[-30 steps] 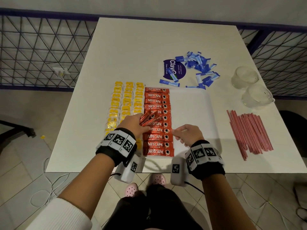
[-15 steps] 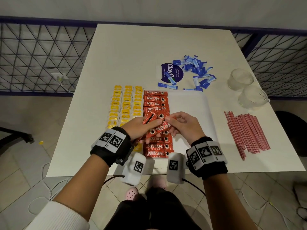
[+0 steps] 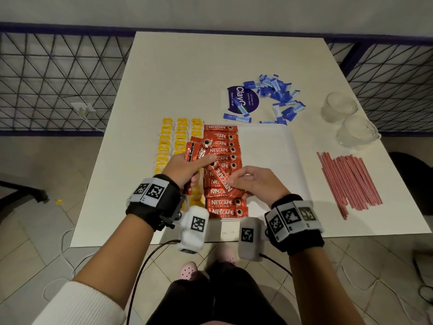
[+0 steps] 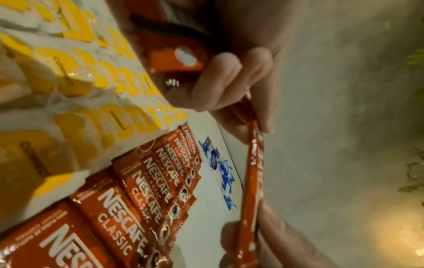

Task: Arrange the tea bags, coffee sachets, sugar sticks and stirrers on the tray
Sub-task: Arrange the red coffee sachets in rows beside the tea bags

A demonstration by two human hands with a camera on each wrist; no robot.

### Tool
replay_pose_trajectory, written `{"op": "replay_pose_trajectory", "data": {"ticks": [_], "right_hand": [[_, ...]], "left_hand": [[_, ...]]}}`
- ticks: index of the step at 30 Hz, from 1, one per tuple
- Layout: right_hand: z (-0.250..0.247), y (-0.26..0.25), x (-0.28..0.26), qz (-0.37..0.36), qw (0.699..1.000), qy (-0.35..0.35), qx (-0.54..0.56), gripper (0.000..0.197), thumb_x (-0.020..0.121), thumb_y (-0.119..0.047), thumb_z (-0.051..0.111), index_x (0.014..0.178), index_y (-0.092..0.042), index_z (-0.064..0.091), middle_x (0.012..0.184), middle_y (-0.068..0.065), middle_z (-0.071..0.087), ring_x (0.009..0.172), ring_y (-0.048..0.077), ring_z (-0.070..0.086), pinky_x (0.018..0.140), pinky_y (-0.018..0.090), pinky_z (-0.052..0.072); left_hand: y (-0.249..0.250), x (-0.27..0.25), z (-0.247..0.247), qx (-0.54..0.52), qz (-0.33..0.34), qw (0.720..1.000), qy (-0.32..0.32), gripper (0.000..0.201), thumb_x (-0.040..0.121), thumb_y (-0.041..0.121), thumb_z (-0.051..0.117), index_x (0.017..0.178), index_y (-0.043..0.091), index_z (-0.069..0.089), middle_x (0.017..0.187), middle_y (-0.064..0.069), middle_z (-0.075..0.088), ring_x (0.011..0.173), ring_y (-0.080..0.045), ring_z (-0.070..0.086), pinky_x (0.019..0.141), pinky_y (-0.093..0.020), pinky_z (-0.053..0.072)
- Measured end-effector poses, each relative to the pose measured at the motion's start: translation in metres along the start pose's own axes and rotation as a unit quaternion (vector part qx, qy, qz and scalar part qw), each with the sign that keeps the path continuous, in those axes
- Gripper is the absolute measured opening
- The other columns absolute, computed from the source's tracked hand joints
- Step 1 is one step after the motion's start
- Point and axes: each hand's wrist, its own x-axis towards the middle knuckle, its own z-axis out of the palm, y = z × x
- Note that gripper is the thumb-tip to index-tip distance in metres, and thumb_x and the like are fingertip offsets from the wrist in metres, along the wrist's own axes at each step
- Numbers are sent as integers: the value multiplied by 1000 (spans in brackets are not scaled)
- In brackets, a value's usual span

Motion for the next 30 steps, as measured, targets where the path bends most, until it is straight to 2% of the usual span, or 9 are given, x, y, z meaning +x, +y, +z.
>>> {"op": "replay_pose_trajectory", "data": {"ticks": [4, 7, 10, 17, 20, 22, 24, 27, 30], "right_hand": [[6, -2, -2, 2, 1000, -22, -7, 10, 78, -21, 71, 86, -20, 65, 89, 0, 68, 77, 15, 60, 59, 18, 45], [6, -1, -4, -4, 1000, 11, 12, 8, 79, -16, 71, 85, -13, 66, 71, -7, 63, 51, -3, 56, 51, 12, 42], [4, 3, -2, 5, 996, 42, 83, 7, 79, -15, 71, 83, -13, 65, 52, -10, 60, 46, 5, 51, 55, 20, 43], [4, 5, -5, 11, 966, 39, 256, 18, 81, 0, 65, 97, -2, 56, 65, 7, 69, 55, 13, 65, 55, 19, 54], [2, 9, -5, 38, 973, 49, 221, 26, 82, -12, 67, 104, -5, 56, 81, 10, 69, 58, 14, 66, 54, 21, 55], [-3, 13, -4, 57, 977, 82, 186, 18, 85, -17, 65, 98, -8, 58, 82, 10, 66, 56, 14, 61, 52, 23, 52], [-9, 18, -3, 69, 981, 91, 159, 6, 87, -14, 61, 90, -8, 59, 77, 9, 62, 54, 15, 56, 52, 24, 49], [-13, 28, -3, 93, 990, 51, 95, 3, 89, -8, 57, 90, -6, 59, 73, 11, 61, 57, 17, 56, 60, 26, 51], [-13, 37, -2, 110, 992, 45, 33, 6, 88, -5, 58, 92, -7, 62, 73, 9, 61, 60, 15, 55, 67, 25, 52]], "left_hand": [[3, -1, 7, 55, 45, 997, -14, 27, 81, 31, 69, 68, 16, 50, 34, 6, 43, 30, -8, 37, 37, -15, 36], [3, -3, 11, 56, 44, 997, -43, 27, 82, 34, 67, 70, 15, 51, 34, 5, 43, 31, -7, 37, 39, -17, 38], [-2, -6, 13, 75, 34, 993, -80, 28, 82, 33, 67, 69, 16, 49, 35, 5, 44, 32, -7, 38, 40, -18, 38], [-13, -8, 16, 91, -6, 990, -109, 33, 84, 23, 67, 60, 13, 46, 34, 5, 42, 29, -7, 36, 38, -18, 35], [-14, -4, 12, 143, -18, 985, -99, 28, 83, 25, 68, 65, 13, 51, 36, 5, 46, 31, -9, 38, 41, -21, 36], [-14, -1, 8, 211, -27, 972, -98, 24, 82, 28, 68, 73, 12, 54, 43, 2, 50, 34, -11, 39, 43, -22, 36], [-15, 1, 6, 274, -38, 956, -103, 26, 83, 30, 68, 75, 10, 53, 52, -4, 52, 35, -12, 41, 42, -20, 36], [-18, 1, 7, 318, -41, 942, -98, 23, 84, 28, 67, 74, 13, 53, 59, 0, 54, 34, -6, 44, 34, -13, 34], [-21, 1, 11, 350, -31, 931, -96, 17, 85, 26, 66, 87, 12, 56, 66, 3, 54, 46, -7, 45, 33, -8, 32]]}}
